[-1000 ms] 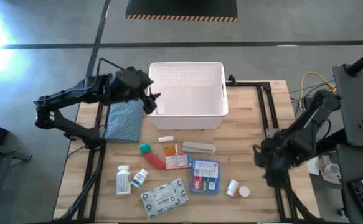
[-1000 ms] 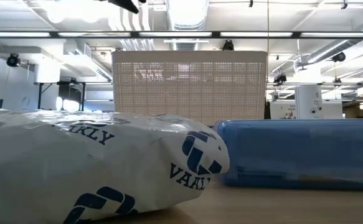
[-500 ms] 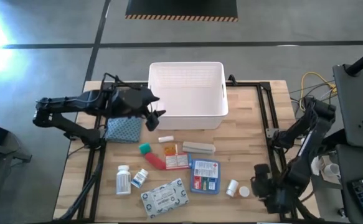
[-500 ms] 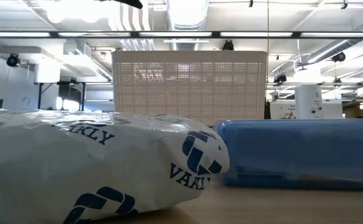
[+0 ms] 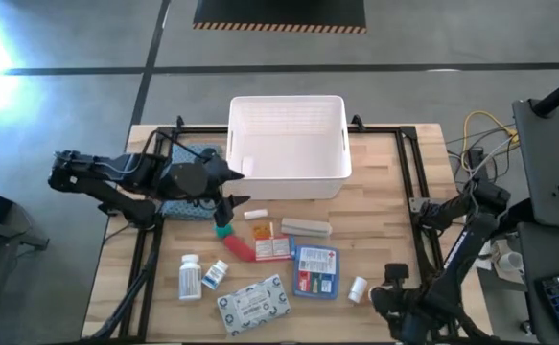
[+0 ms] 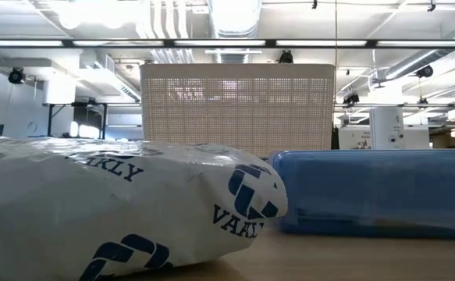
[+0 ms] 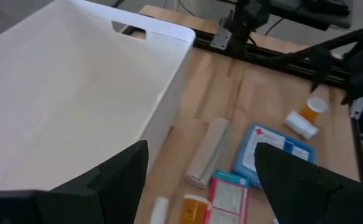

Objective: Pick & place medical supplies in basket/bin
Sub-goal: Put the orange medicine bottle into the white bin

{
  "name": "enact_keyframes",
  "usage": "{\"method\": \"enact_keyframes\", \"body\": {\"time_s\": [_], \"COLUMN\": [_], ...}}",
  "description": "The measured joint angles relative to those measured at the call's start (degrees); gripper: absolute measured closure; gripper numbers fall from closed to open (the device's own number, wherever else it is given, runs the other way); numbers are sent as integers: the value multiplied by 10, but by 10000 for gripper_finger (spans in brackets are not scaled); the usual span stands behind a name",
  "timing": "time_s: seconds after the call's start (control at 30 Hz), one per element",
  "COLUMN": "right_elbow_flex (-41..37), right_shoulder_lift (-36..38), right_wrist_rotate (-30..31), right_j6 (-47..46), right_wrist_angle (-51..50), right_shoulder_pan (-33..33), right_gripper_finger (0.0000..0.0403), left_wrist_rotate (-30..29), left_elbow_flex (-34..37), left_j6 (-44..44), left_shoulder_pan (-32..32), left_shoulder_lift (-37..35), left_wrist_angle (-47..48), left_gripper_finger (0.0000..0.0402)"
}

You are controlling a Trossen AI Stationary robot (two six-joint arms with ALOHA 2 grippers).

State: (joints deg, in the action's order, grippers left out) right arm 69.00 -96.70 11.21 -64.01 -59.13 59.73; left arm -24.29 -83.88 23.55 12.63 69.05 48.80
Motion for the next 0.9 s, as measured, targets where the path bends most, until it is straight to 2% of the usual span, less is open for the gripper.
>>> {"method": "enact_keyframes", "body": {"time_s": [0.2,0.5,0.9], "right_elbow_flex": [-36,-91,-121], "right_shoulder_lift": [13,29,29], "right_wrist_rotate": [0,-7,-6], "right_j6": [-25,30,68], "right_wrist_angle": [6,107,136], "right_shoulder_pan": [-21,-29,-51], "right_gripper_finger": [37,37,37], "left_wrist_rotate": [0,-1,-16], "left_elbow_flex": [2,3,3], "left_j6": [22,34,34], "left_shoulder_pan": [19,21,21], "left_shoulder_lift": [1,1,1], "left_wrist_angle": [3,4,7], "left_gripper_finger": [129,129,129]}}
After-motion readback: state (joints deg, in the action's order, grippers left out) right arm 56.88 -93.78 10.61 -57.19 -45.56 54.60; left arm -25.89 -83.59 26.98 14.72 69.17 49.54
